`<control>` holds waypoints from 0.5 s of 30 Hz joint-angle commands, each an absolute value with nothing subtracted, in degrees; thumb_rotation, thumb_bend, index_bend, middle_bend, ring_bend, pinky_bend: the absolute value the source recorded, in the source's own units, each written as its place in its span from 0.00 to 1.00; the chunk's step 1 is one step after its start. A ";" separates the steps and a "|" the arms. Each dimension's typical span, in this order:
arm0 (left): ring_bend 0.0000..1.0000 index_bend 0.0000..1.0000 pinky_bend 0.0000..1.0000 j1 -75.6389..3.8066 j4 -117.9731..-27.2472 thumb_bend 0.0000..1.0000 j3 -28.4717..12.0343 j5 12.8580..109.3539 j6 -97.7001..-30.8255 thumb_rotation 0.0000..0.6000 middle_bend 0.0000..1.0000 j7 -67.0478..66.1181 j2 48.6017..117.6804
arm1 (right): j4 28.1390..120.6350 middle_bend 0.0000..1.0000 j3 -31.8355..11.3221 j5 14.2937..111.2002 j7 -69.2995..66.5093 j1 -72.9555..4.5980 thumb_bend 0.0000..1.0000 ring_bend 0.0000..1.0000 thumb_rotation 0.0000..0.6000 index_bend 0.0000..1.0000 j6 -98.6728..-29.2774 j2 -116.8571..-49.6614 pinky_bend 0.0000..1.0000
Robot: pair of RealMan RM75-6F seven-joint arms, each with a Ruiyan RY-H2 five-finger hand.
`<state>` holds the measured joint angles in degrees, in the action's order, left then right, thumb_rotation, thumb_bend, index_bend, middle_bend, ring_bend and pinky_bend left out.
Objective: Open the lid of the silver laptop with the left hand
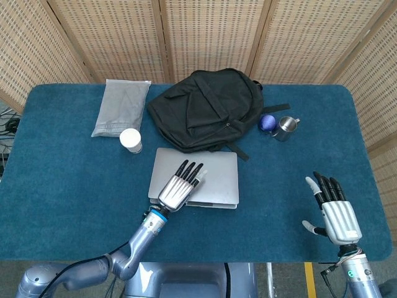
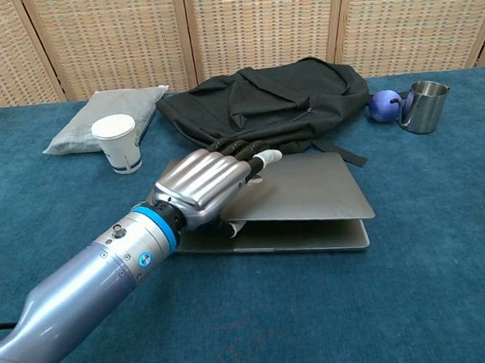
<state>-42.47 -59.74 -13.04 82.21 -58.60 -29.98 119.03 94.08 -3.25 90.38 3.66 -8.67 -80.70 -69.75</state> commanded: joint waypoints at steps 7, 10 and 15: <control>0.00 0.00 0.00 -44.08 -64.29 0.55 -13.87 81.60 -58.64 1.00 0.00 -30.55 115.13 | 90.03 0.12 0.40 98.70 -8.10 -14.82 0.22 0.05 1.00 0.17 -74.80 -69.37 0.15; 0.00 0.00 0.00 -44.47 -66.85 0.55 -14.45 80.63 -58.40 1.00 0.00 -32.23 113.83 | 89.59 0.14 1.70 100.95 -10.33 -17.39 0.36 0.07 1.00 0.19 -71.61 -69.24 0.16; 0.00 0.00 0.00 -44.80 -70.47 0.55 -15.33 78.97 -58.76 1.00 0.00 -34.19 112.40 | 89.27 0.15 2.15 101.58 -9.69 -20.86 0.55 0.07 1.00 0.19 -66.78 -70.74 0.17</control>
<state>-44.58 -69.32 -14.90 79.67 -58.61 -33.31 113.11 89.40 1.79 101.36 -9.89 -19.85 -68.25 -70.14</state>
